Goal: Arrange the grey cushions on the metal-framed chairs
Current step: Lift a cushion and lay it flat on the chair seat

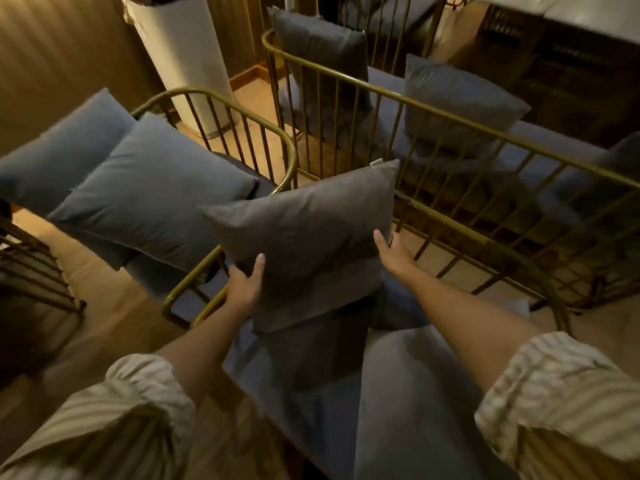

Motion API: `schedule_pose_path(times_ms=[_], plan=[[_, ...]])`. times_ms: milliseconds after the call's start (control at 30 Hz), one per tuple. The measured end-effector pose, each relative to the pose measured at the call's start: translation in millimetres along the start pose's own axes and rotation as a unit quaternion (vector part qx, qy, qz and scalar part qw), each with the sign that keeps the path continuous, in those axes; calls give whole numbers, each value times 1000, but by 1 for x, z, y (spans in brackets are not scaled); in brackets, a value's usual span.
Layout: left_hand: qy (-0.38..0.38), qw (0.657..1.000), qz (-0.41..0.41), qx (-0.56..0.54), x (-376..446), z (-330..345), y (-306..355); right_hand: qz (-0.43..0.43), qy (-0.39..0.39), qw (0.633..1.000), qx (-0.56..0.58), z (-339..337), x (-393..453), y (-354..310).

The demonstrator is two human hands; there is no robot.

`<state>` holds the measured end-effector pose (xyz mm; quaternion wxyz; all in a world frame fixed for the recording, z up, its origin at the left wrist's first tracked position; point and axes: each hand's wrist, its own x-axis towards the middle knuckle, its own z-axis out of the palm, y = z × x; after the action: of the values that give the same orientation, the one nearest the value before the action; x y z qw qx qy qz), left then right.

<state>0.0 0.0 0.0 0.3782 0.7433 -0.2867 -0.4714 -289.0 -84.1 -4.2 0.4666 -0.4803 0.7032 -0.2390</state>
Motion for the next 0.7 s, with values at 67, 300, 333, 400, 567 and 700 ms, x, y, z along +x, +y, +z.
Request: schedule_pose_path(times_ms=[67,300,333,400,567,700], plan=[[53,998,-27,-32,23,9,4,14,1,1000,21,2,18,-7],[148,987,-67,-2,91,29,25,51,-14,996,72,-8,79,-22],[151,986,-69,-12,97,30,26,58,-22,995,83,-6,85,-22],[153,986,-68,-22,103,29,28,66,-30,991,116,-1,92,-23],[172,985,-28,-2,99,18,29,77,-15,985,156,21,99,-28],[237,971,10,-33,98,11,62,92,-17,982,164,20,93,-32]])
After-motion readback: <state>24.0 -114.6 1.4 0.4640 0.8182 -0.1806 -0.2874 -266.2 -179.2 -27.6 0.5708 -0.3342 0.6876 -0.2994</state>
